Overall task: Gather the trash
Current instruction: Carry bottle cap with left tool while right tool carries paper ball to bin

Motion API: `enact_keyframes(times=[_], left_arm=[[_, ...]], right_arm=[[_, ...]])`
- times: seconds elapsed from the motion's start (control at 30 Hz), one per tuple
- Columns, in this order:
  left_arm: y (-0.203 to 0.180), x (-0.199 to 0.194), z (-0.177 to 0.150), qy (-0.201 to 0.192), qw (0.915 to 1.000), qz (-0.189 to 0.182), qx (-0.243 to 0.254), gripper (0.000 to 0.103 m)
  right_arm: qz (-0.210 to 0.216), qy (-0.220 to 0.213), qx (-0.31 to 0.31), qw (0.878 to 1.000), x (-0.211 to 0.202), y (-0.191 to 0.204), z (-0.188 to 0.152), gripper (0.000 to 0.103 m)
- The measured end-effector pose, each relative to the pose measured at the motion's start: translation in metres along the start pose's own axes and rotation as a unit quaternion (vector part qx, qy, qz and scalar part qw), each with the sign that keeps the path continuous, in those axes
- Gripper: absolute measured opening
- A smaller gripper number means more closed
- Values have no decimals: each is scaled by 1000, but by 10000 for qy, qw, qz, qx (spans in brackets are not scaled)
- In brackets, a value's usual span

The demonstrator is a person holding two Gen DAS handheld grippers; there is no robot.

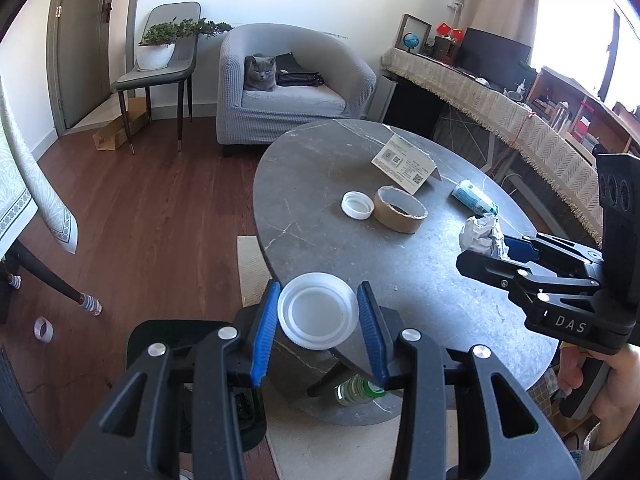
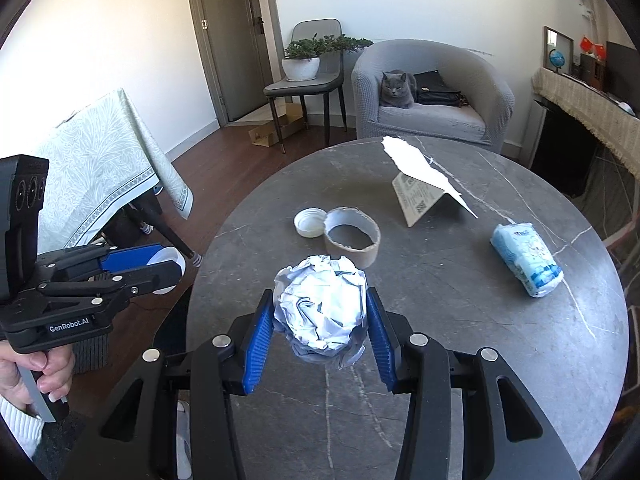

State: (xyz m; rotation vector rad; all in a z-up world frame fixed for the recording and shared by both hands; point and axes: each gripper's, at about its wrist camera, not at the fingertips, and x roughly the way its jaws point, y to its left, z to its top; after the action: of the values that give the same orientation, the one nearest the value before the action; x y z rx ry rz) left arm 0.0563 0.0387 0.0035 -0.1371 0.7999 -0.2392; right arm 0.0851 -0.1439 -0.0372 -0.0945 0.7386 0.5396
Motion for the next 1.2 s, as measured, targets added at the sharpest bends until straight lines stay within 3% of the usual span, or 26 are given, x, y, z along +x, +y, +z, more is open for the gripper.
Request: enact_keyframes(times=[0.67,1.2], left_arm=[[86,12,-33,496,9966,596,-270,42],[158,61,-84,1533,9806,761,-951,42]], right_arm=[[628,72,-355,9974,44,82,30,45],[896,454,-677,9926,86,136,33,45]])
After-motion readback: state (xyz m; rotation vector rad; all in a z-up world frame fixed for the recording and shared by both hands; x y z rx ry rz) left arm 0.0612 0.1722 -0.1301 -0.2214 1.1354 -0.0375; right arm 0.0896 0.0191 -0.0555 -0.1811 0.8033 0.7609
